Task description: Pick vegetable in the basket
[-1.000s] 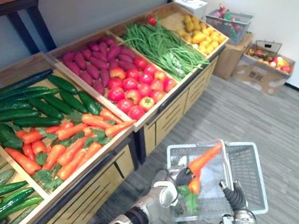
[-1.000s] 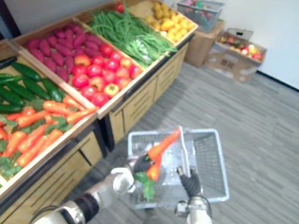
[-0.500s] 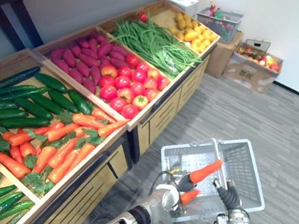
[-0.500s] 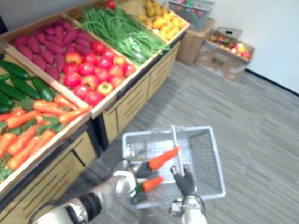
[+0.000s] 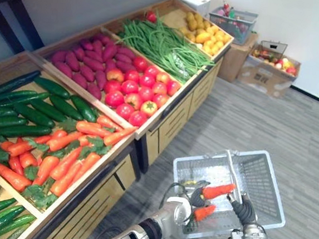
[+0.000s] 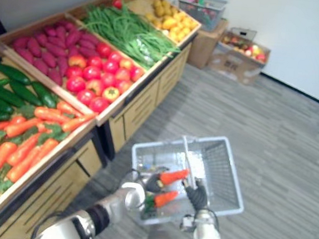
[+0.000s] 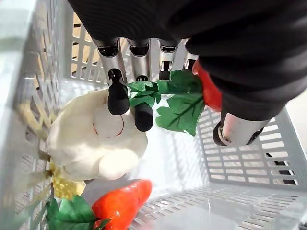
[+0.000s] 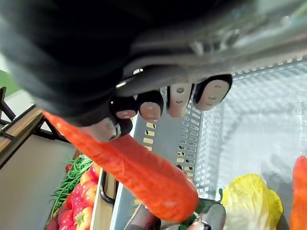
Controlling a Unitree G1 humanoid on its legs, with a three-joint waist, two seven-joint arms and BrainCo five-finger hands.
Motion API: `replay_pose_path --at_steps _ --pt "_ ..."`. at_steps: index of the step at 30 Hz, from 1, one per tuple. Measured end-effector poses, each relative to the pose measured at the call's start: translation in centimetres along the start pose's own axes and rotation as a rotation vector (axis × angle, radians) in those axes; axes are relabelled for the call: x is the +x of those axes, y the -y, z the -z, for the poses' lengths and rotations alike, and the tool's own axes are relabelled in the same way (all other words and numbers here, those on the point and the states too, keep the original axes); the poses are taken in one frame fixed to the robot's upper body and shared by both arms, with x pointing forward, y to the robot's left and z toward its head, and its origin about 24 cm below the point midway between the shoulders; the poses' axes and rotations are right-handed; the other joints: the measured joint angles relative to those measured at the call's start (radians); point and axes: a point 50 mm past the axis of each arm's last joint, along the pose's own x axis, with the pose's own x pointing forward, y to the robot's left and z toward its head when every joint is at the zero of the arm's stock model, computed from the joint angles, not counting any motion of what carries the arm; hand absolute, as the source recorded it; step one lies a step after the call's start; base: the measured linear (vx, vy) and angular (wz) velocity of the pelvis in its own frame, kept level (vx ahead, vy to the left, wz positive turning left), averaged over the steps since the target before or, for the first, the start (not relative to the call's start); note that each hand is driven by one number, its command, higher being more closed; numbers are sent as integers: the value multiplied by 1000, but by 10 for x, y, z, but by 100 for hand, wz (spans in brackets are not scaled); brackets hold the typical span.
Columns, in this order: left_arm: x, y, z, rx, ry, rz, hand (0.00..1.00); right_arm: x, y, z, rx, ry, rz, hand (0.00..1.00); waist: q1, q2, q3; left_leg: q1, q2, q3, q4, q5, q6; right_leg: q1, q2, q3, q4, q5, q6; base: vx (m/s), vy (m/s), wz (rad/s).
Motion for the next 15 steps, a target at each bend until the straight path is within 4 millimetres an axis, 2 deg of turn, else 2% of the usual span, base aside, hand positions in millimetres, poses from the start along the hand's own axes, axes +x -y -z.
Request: replay_pose_path --at_steps 7,9,13,15 --pt "4 -4 -28 95 138 38 0 4 1 -4 -1 17 22 100 0 0 0 -1 -6 -38 -1 -1 4 17 -14 -30 8 -10 10 -28 -28 14" --pt "4 -12 -49 109 238 15 0 8 2 -7 -3 33 33 100 2 -1 -1 0 -7 -50 -1 -1 7 26 -22 -42 8 -11 11 -33 -30 17" --pt "4 -22 -63 100 292 -13 0 10 9 -9 -3 43 75 100 10 -1 -2 0 -5 -72 0 -2 10 40 -30 -63 11 -18 14 -28 -35 16" --pt "0 -39 -81 82 369 -72 0 11 18 -9 -6 45 116 100 20 0 -2 -3 -5 -87 1 -1 11 47 -35 -81 16 -22 13 -15 -35 22"
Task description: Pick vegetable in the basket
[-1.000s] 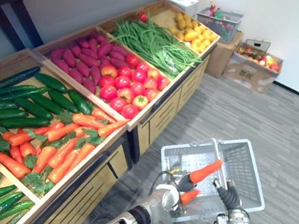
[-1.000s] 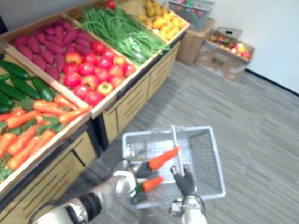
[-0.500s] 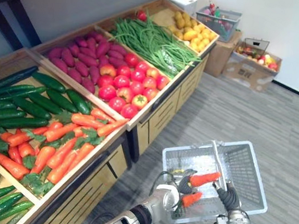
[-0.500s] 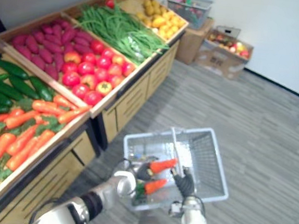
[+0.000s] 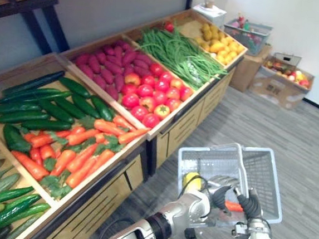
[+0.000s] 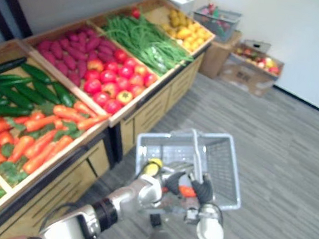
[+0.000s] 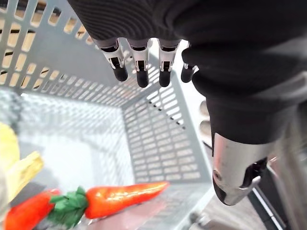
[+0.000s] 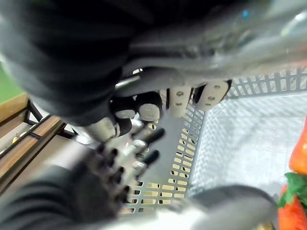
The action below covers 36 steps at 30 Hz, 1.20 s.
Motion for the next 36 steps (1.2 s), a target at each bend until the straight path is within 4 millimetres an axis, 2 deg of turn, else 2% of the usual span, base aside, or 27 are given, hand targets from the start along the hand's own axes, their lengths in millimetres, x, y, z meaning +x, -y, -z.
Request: replay_pose_path --at_steps 3,7,12,18,22,24,28,33,35,36 --pt "-7 -22 -7 -2 71 -86 0 0 6 0 -11 4 35 100 4 2 -2 0 7 -18 4 0 0 14 0 -19 1 -5 -2 -5 -36 17" --pt "-17 -38 -8 -8 108 -158 0 0 11 3 -43 -2 48 100 22 5 -3 -2 12 -34 8 0 0 24 0 -34 0 -6 -3 -5 -41 10" --pt "-37 -64 -21 -29 212 -299 0 -5 18 29 -59 -118 69 100 55 12 -8 -18 15 -71 16 3 4 36 -7 -77 1 -9 -7 -14 -37 20" --pt "-60 -84 -3 -69 145 -454 0 -13 18 46 -104 -191 34 100 63 38 -24 -34 23 -95 28 3 4 41 -6 -101 0 -13 -13 -9 -33 11" --pt "-80 -99 4 -70 121 -581 0 -18 23 64 -107 -277 39 100 95 41 -25 -36 22 -115 28 9 5 53 -6 -120 -1 -14 -15 -11 -34 14" --pt "-95 -106 13 -99 97 -658 0 -24 24 77 -107 -340 43 100 109 41 -27 -35 21 -128 26 13 7 61 -9 -133 0 -17 -20 -18 -22 17" --pt "-117 -112 30 -150 17 -783 0 -26 27 91 -85 -411 78 100 111 40 -27 -47 5 -152 9 27 14 61 -25 -154 -1 -22 -26 -22 -17 20" --pt "-158 -114 59 -207 -129 -937 0 -32 30 112 -72 -519 107 100 119 35 -30 -58 -5 -183 -17 49 16 62 -30 -183 -4 -20 -23 -5 -31 18" --pt "-179 -110 83 -259 -255 -1025 0 -35 35 120 -62 -568 143 100 123 38 -32 -57 -18 -211 -41 68 18 76 -39 -211 -16 -19 -23 2 -35 38" --pt "-194 -101 104 -307 -378 -1091 0 -41 38 128 -55 -614 162 100 132 40 -34 -54 -21 -232 -54 75 19 94 -41 -232 -28 -19 -23 3 -27 43"
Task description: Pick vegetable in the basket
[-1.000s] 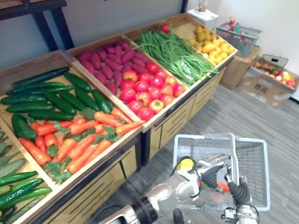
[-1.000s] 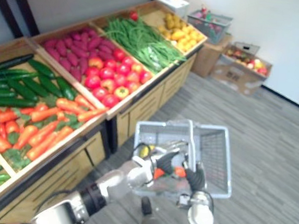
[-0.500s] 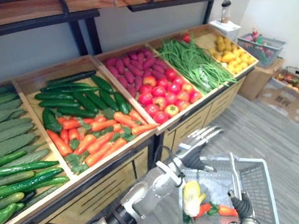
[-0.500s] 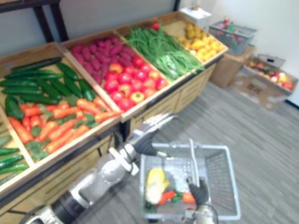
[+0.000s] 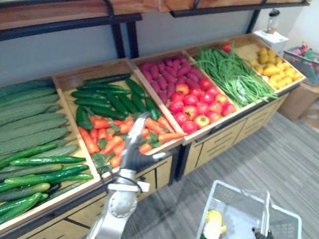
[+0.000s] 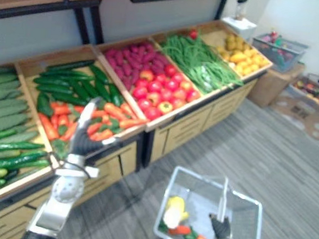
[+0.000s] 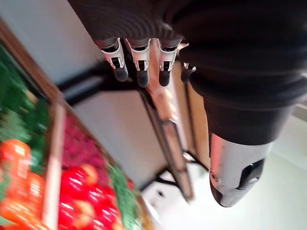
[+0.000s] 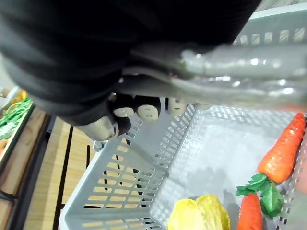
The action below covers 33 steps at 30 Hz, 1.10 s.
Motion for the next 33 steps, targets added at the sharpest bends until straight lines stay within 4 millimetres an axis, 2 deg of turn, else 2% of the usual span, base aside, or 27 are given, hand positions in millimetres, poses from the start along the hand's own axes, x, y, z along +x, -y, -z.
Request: replay_pose_path --at_steps 3,5,6,9,10,11,12,14,15,16,18,23,26,28,31,33 --pt "-17 -19 35 70 -163 -95 0 0 0 9 2 -47 18 100 7 3 -4 2 -1 -25 -8 7 -1 19 0 -24 -11 -1 -1 8 -29 29" --pt "-39 -30 67 108 -326 -138 0 -1 0 14 1 -68 33 100 26 5 -6 3 -8 -47 -28 21 0 27 -5 -51 -12 -4 -6 3 -25 30" --pt "-45 -30 74 110 -366 -146 0 -1 0 15 2 -75 34 100 28 6 -6 4 -10 -54 -33 25 1 32 -6 -59 -12 -5 -7 3 -20 38" --pt "-88 -28 106 151 -585 -131 0 -2 0 16 16 -82 41 100 33 8 -8 9 -21 -91 -53 37 5 55 -18 -100 -13 -12 -6 -7 -10 33" --pt "-97 -26 112 155 -627 -112 0 -2 0 16 18 -81 46 100 35 9 -9 11 -24 -93 -56 39 7 57 -20 -103 -13 -12 -6 -11 0 18" --pt "-112 -23 120 161 -693 -85 0 -2 0 16 19 -78 51 100 36 11 -9 11 -27 -97 -57 40 8 59 -24 -107 -13 -13 -5 -20 2 18" --pt "-137 -14 133 164 -811 -12 0 -1 1 16 26 -79 61 100 43 13 -10 12 -33 -107 -65 44 12 67 -30 -116 -14 -16 -4 -24 1 20" --pt "-154 -8 141 172 -883 46 0 -2 2 20 33 -95 67 100 51 13 -12 21 -37 -111 -76 49 11 71 -33 -124 -14 -20 -5 -33 -5 14" --pt "-174 -4 148 191 -968 106 0 -2 1 22 43 -110 71 100 55 14 -19 22 -41 -116 -92 49 6 69 -35 -125 -18 -27 -6 -36 -11 8" --pt "-181 -3 150 206 -997 138 0 -1 0 23 57 -116 72 100 55 14 -19 21 -42 -121 -95 49 6 69 -35 -127 -18 -29 -5 -31 -17 9" --pt "-209 1 157 258 -1107 234 0 0 -2 24 62 -130 72 100 56 18 -21 21 -50 -147 -111 49 7 67 -34 -128 -19 -37 0 -5 -9 3" --pt "-260 -8 166 292 -1374 293 0 3 4 25 101 -156 122 100 55 28 -21 30 -50 -165 -125 53 2 66 -24 -124 -18 -38 5 32 -9 -2" --pt "-280 -17 169 205 -1561 240 0 5 5 25 113 -170 125 100 54 37 -22 40 -49 -158 -131 54 5 65 -20 -110 -14 -37 7 60 -6 -11" --pt "-285 -22 170 130 -1633 179 0 7 2 24 114 -176 106 100 53 37 -24 41 -49 -143 -138 54 5 53 -18 -96 -14 -37 7 26 -7 -21" --pt "-281 -19 172 73 -1645 167 0 9 2 25 107 -200 76 100 51 34 -21 62 -47 -123 -137 46 4 54 -11 -67 -13 -37 7 20 -15 -29" --pt "-271 -15 174 32 -1630 152 0 9 4 24 103 -202 67 100 51 37 -7 55 -24 -108 -28 -21 6 74 2 -35 -13 -37 7 14 -12 -46"
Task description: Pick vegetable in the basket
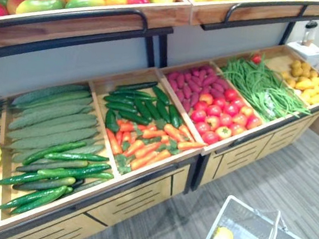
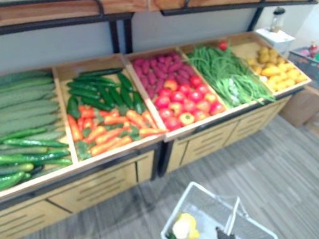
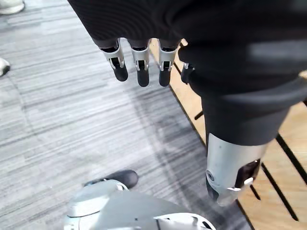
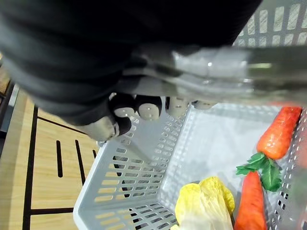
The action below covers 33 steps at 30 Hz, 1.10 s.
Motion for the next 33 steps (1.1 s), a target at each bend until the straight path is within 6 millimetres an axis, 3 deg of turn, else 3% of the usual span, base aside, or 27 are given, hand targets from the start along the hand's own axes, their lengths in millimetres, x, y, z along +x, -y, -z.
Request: replay_pose_path --at_steps 4,6,8,9,10,12,14,18,19,23,24,28,30,31,32,33 --pt "1 4 -10 25 32 14 0 0 1 0 -3 2 -6 100 -16 9 13 -3 30 23 115 -83 2 -9 22 65 38 -3 -4 -74 20 -62" --pt "2 11 -31 67 98 31 0 -1 -5 -14 20 70 -11 100 -27 -8 47 -65 51 114 233 -150 16 -119 32 166 120 4 -1 -215 114 -105" --pt "3 10 -43 79 141 28 0 -4 -10 -20 30 105 -20 100 -27 -19 54 -113 73 162 304 -187 28 -183 51 202 139 37 -17 -260 102 -126" --pt "3 11 -53 75 169 23 0 -7 -23 -30 35 143 -53 100 -20 -8 62 -122 122 257 312 -180 54 -204 89 209 13 257 -94 -213 62 -159" --pt "3 13 -55 71 175 25 0 -8 -28 -37 39 165 -68 100 -19 4 81 -119 141 294 310 -168 57 -206 99 150 23 256 -104 -232 68 -171" --pt "2 14 -83 62 263 10 0 -7 -22 -42 46 192 -38 100 -23 -3 134 -70 157 389 245 -114 72 -224 59 -119 347 -20 -165 -148 79 -116" --pt "4 6 -83 70 267 -11 0 -8 -24 -41 23 192 -53 100 -25 -15 138 -28 165 460 192 -76 69 -177 24 -210 468 -124 -164 -115 14 -103" --pt "6 -6 -76 78 252 -39 0 -10 -35 -33 -13 162 -98 100 -24 -45 134 18 161 586 120 -3 45 -102 -54 -259 514 -194 -122 -76 -146 -103" --pt "7 -11 -73 85 243 -47 0 -10 -36 -34 -19 163 -104 100 -25 -59 127 22 151 614 108 21 37 -101 -42 -263 468 -209 -98 -59 -252 -98" --pt "4 9 -68 94 220 13 0 -6 -31 -31 -56 137 -100 100 -26 -24 125 19 161 644 41 110 12 -70 64 -205 218 -176 -71 -88 -288 -89" --pt "4 11 -70 108 227 20 0 -6 -32 -31 -72 137 -107 100 -27 -20 124 21 176 656 41 132 11 -61 89 -188 176 -153 -83 -103 -261 -60" --pt "4 12 -72 108 231 13 0 -10 -26 -16 -93 108 -102 100 -31 -16 122 47 232 656 76 163 4 -1 145 -172 85 -126 -105 -90 -184 -24" --pt "4 10 -74 106 236 -3 0 -13 -26 -14 -116 119 -107 100 -28 -12 132 27 312 618 216 165 7 15 165 -180 77 -142 -127 -114 -107 -18" --pt "4 10 -74 105 235 -3 0 -13 -25 -15 -122 124 -106 100 -25 -8 135 21 321 601 237 165 7 18 166 -179 79 -143 -129 -102 -102 -26" --pt "3 12 -73 99 235 -5 0 -12 -23 -19 -138 147 -100 100 -28 -5 149 -21 339 461 324 171 22 29 169 -155 108 -151 -141 -18 -26 -55" --pt "2 14 -68 93 220 -9 0 -8 -19 -27 -155 169 -92 100 -16 -11 157 -63 232 188 314 103 2 29 145 -100 125 -154 -143 -13 -13 -63"
